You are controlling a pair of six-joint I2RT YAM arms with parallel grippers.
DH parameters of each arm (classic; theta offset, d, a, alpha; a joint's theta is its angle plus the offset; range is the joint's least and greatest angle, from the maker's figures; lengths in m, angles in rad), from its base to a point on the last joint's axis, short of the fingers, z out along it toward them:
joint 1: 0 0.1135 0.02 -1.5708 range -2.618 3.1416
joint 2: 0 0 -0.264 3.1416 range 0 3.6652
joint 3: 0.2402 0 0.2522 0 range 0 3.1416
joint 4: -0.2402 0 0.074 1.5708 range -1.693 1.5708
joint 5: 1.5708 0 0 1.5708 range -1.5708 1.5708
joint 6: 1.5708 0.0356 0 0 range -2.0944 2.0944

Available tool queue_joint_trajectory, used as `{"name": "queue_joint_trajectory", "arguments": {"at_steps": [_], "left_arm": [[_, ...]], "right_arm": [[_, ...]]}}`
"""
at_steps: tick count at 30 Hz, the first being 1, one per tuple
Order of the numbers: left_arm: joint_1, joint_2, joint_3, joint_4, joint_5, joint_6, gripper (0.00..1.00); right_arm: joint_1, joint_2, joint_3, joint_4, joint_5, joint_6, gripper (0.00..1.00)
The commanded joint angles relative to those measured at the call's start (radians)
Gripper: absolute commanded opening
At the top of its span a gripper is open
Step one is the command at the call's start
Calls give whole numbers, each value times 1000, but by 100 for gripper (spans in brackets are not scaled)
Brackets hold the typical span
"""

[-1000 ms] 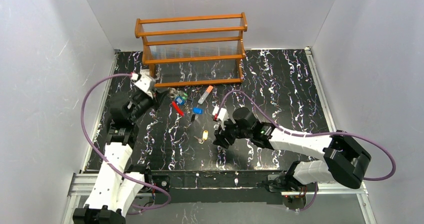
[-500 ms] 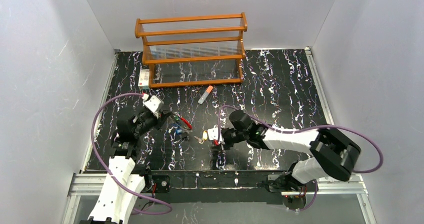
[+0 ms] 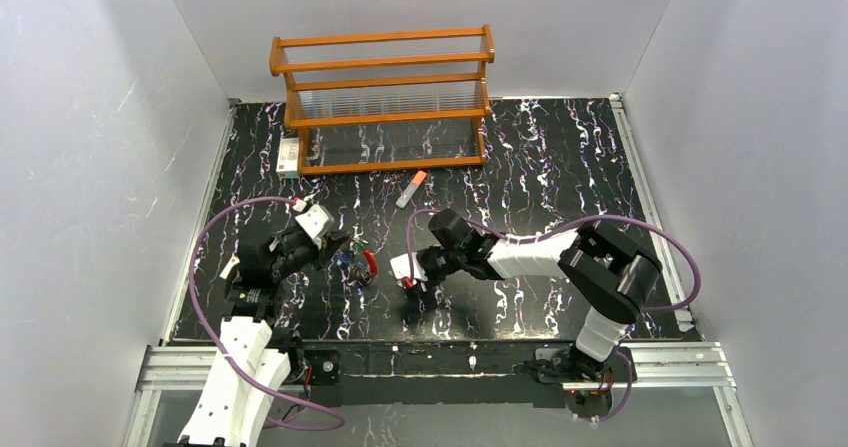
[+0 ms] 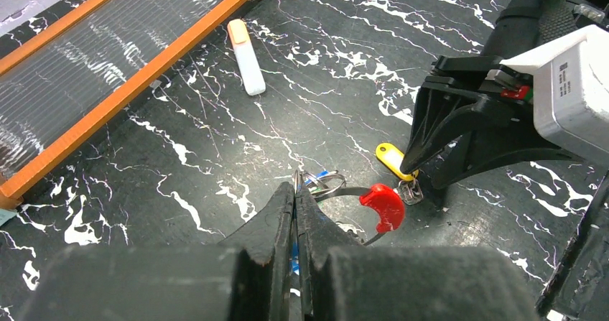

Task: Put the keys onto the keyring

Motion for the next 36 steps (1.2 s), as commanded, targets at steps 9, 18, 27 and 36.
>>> {"name": "queue_joint_trajectory", "arguments": {"at_steps": [9,18,27,36], "left_arm": [[-1,-12,-3,48,45,2,0],[-1,-10,-3,63,42,-9,0],[-1,-13,-2,64,53,-11,0],[-1,-4,-2,74,89,-7,0]], "right_arm": [[-25,61,70,-16,-24,-55,35],[-35,70,75,-55,-20,-56,16],[-42,49,92,-79,-27,-26,1],[-79,-68,4,71,25,155,1]]}}
